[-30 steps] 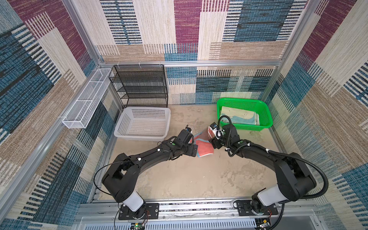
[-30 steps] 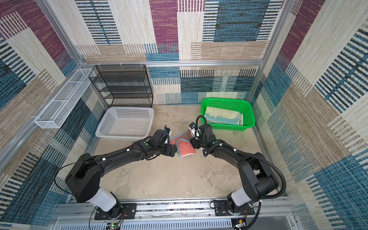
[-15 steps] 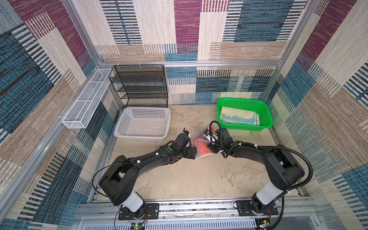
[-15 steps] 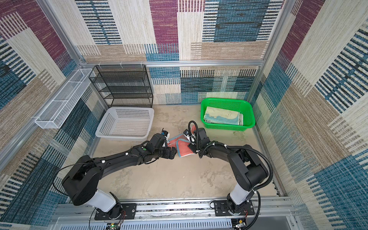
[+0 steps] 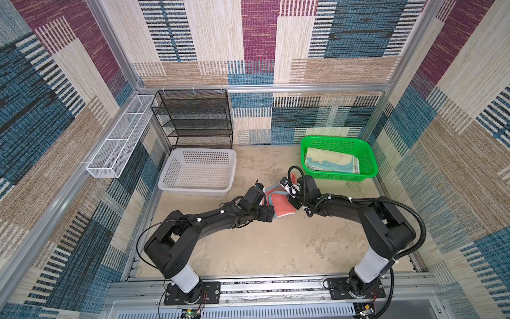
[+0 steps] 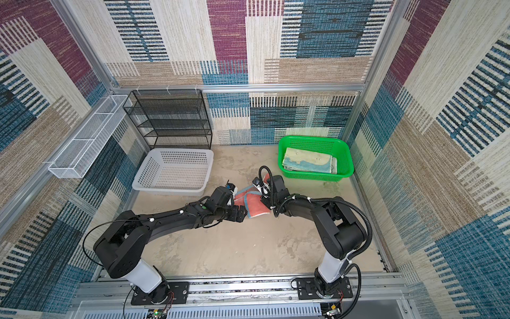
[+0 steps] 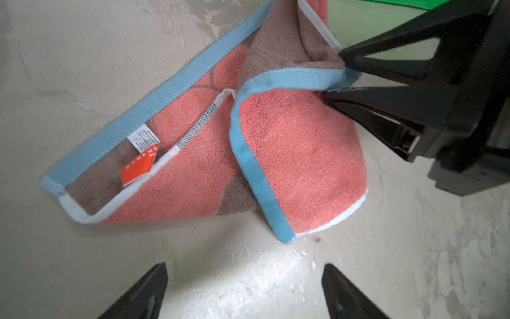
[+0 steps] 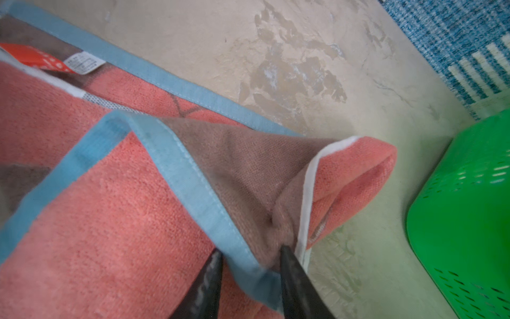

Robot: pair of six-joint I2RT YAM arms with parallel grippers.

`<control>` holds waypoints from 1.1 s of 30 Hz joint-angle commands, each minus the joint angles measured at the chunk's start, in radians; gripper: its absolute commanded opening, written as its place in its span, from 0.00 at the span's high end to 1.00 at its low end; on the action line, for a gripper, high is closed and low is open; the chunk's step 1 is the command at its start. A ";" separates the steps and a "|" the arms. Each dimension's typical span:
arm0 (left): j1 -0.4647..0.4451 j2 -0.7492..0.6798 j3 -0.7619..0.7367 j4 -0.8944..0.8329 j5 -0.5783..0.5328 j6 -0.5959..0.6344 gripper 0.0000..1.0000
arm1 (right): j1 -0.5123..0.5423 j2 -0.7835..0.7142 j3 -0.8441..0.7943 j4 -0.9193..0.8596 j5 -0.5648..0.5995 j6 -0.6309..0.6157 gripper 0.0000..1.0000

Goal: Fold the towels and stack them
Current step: 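Move both grippers to the crumpled towel and grasp its corners, then lift the towel with both grippers and spread it hanging between them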

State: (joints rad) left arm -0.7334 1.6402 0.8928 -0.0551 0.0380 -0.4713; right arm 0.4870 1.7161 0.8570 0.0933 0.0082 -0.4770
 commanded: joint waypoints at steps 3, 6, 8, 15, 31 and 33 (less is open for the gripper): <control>0.000 0.045 -0.011 0.078 0.067 -0.052 0.08 | 0.002 0.011 0.014 0.053 -0.021 -0.004 0.89; 0.000 0.071 -0.019 0.123 0.086 -0.076 0.07 | 0.001 -0.017 0.026 0.046 -0.018 0.024 1.00; -0.001 0.081 -0.029 0.158 0.086 -0.085 0.06 | 0.002 -0.048 0.036 0.031 -0.013 0.051 1.00; -0.001 0.126 -0.029 0.236 0.110 -0.093 0.07 | 0.000 -0.169 0.015 -0.001 -0.023 0.093 1.00; -0.031 0.181 -0.006 0.282 0.171 -0.118 0.46 | -0.006 -0.236 0.033 -0.030 -0.008 0.147 1.00; -0.039 0.167 -0.010 0.284 0.158 -0.122 0.45 | -0.006 -0.240 0.034 -0.031 -0.008 0.148 1.00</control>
State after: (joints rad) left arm -0.7666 1.8187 0.8818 0.2485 0.1867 -0.5755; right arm 0.4820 1.4857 0.8825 0.0540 0.0002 -0.3489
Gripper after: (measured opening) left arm 0.542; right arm 0.063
